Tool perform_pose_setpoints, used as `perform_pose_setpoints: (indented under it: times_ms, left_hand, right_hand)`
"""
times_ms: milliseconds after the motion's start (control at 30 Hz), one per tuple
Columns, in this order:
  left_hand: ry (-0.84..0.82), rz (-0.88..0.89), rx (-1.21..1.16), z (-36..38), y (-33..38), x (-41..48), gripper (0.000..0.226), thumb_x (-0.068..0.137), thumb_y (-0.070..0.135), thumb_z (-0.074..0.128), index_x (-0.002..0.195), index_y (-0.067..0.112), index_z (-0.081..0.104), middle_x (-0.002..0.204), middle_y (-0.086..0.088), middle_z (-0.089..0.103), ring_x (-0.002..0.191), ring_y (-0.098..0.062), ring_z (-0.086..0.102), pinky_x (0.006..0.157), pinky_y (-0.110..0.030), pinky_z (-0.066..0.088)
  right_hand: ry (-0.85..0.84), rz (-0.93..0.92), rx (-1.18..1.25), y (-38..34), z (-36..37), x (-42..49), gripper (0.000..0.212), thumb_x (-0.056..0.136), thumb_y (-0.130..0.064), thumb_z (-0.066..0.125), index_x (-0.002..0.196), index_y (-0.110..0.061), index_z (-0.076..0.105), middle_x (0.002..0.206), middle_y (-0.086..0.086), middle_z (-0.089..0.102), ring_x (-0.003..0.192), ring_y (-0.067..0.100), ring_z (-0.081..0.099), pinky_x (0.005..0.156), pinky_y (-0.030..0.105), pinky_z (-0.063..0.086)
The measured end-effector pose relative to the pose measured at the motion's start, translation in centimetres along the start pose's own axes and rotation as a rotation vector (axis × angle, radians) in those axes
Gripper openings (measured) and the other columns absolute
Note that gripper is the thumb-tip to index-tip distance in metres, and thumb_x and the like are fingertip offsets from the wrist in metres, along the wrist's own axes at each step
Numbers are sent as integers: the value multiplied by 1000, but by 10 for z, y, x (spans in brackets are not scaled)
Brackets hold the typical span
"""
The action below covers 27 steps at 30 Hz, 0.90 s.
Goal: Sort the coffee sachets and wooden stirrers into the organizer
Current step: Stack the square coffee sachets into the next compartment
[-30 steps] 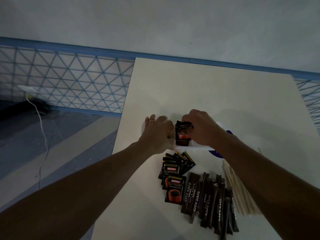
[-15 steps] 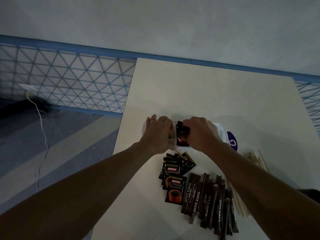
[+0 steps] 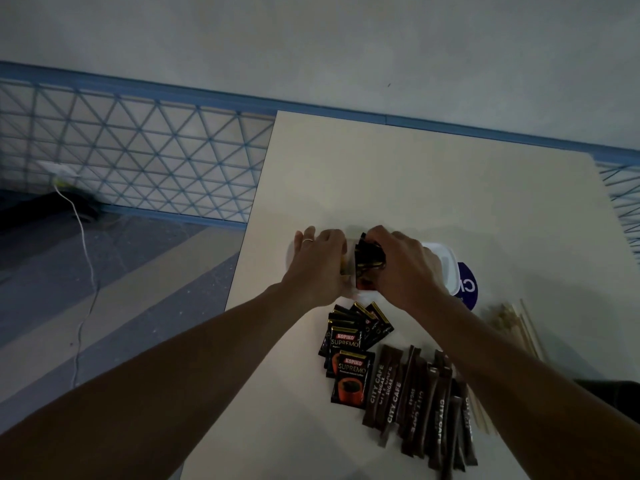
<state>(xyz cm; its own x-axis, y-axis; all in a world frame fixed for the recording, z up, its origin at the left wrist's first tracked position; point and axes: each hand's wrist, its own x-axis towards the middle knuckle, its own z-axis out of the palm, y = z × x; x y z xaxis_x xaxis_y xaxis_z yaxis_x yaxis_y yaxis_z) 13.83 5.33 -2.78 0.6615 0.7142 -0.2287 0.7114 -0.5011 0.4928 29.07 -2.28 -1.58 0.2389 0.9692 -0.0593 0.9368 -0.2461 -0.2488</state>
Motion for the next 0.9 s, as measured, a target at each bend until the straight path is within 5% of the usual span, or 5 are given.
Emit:
perform_pose_setpoints:
  times_ms: [200, 333, 633, 767, 900]
  left_hand:
    - [-4, 3, -5, -1, 1, 0, 80, 58, 55, 85, 116, 15, 48, 126, -3, 54, 131, -35, 36, 114, -51, 21]
    - [-10, -4, -8, -1, 1, 0, 82, 55, 55, 86, 115, 16, 47, 124, -2, 54, 130, -36, 38, 113, -53, 24]
    - [-14, 3, -22, -5, 1, -1, 81, 55, 53, 87, 114, 17, 46, 120, 0, 56, 131, -31, 36, 114, -49, 23]
    - [-17, 6, -23, -6, 2, -2, 80, 55, 53, 87, 113, 18, 46, 121, 1, 57, 132, -32, 36, 114, -49, 23]
    - [-5, 21, -10, -5, -1, -2, 78, 56, 53, 87, 113, 18, 47, 123, -1, 58, 133, -36, 37, 113, -52, 26]
  right_hand:
    - [-6, -20, -5, -2, 7, 0, 54, 78, -20, 74, 123, -34, 48, 96, -2, 66, 76, 25, 64, 57, 30, 48]
    - [-81, -28, -78, -2, 5, 2, 48, 79, -21, 75, 124, -30, 59, 100, -2, 65, 82, 23, 65, 62, 28, 39]
    - [38, -75, -118, -3, 11, -1, 12, 78, -20, 74, 89, -16, 70, 83, -1, 64, 63, 24, 59, 54, 26, 32]
    - [71, -73, -99, -6, 14, -4, 23, 79, -16, 72, 102, -14, 67, 89, 3, 65, 65, 26, 60, 54, 27, 34]
    - [17, -48, -141, -7, 1, 1, 64, 75, -23, 77, 128, -22, 41, 106, 4, 53, 75, 25, 63, 53, 31, 43]
